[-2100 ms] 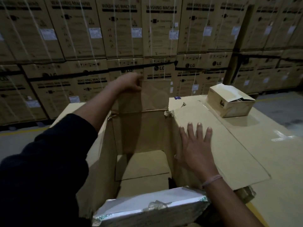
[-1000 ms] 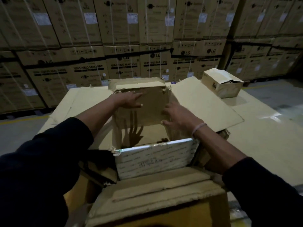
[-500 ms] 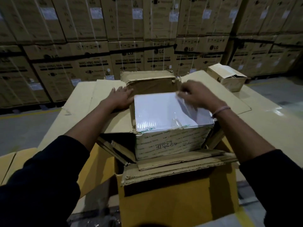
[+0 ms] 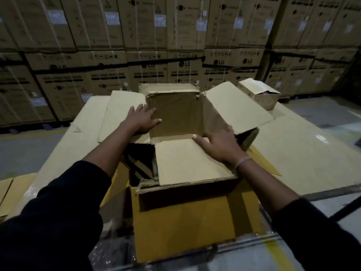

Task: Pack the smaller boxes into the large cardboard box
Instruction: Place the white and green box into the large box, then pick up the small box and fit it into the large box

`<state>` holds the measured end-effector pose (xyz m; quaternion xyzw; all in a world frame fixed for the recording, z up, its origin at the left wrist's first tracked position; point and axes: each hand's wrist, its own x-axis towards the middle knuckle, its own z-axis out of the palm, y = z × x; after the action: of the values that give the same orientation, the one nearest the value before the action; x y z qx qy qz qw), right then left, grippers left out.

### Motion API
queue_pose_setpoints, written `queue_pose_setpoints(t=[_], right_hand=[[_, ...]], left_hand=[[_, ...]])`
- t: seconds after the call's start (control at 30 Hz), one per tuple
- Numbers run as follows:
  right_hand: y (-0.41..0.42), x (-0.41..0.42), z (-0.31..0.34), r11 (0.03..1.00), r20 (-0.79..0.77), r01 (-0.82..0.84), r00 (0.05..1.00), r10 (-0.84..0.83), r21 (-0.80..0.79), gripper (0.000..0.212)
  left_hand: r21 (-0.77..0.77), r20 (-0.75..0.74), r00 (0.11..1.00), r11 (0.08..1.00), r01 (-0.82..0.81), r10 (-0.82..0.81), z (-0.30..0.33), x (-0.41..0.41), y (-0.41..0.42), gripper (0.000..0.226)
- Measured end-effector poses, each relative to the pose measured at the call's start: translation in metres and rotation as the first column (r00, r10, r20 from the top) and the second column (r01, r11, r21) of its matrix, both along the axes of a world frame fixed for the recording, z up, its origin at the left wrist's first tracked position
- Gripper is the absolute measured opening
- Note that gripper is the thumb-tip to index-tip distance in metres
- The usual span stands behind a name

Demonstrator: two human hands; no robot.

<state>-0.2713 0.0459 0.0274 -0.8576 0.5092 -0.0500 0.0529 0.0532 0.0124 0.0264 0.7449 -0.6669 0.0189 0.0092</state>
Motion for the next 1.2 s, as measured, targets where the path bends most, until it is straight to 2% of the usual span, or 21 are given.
queue_pose_setpoints(t=[0.07, 0.2, 0.43, 0.5, 0.6, 0.73, 0.83, 0.93, 1.0, 1.2], right_hand=[[-0.007, -0.002, -0.016, 0.997, 0.078, 0.005, 0.997, 0.002, -0.081, 0.089], [-0.014, -0.012, -0.018, 0.992, 0.065, -0.053, 0.996, 0.06, -0.111, 0.092], [0.008, -0.066, -0.021, 0.98, 0.005, -0.111, 0.994, 0.113, -0.166, 0.084], [0.01, -0.091, -0.014, 0.967, -0.012, -0.114, 0.993, 0.115, -0.227, 0.082], [0.006, -0.135, -0.002, 0.96, 0.06, -0.06, 0.995, 0.079, -0.272, 0.08], [-0.015, -0.204, 0.008, 0.964, 0.225, 0.069, 0.974, -0.01, -0.256, 0.077], [-0.046, -0.253, 0.008, 0.964, 0.339, 0.181, 0.935, -0.107, -0.195, 0.076], [-0.084, -0.295, 0.003, 0.954, 0.436, 0.284, 0.874, -0.214, -0.1, 0.073], [-0.109, -0.32, -0.005, 0.943, 0.451, 0.329, 0.851, -0.269, -0.059, 0.071], [-0.213, -0.397, -0.031, 0.914, 0.457, 0.406, 0.811, -0.365, 0.007, 0.07]], left_hand=[[-0.022, -0.016, 1.0, 0.999, -0.025, 0.025, -0.002, -0.009, 0.016, 0.077], [-0.011, -0.042, 0.995, 0.995, -0.096, 0.095, -0.002, -0.036, 0.048, 0.076], [0.048, -0.28, 0.944, 0.985, -0.166, 0.173, 0.022, -0.113, 0.089, 0.077], [0.029, -0.316, 0.935, 0.986, -0.162, 0.163, 0.03, -0.14, 0.092, 0.079], [-0.054, -0.331, 0.939, 0.992, -0.118, 0.093, 0.038, -0.19, 0.084, 0.079], [-0.263, -0.37, 0.924, 0.965, -0.006, -0.095, 0.047, -0.275, 0.056, 0.075], [-0.463, -0.377, 0.88, 0.882, 0.089, -0.287, 0.055, -0.347, 0.027, 0.07], [-0.593, -0.346, 0.822, 0.785, 0.182, -0.452, 0.06, -0.425, -0.012, 0.065], [-0.605, -0.366, 0.785, 0.769, 0.208, -0.5, 0.059, -0.475, -0.047, 0.064], [-0.443, -0.624, 0.679, 0.891, 0.099, -0.386, 0.017, -0.564, -0.194, 0.064]])
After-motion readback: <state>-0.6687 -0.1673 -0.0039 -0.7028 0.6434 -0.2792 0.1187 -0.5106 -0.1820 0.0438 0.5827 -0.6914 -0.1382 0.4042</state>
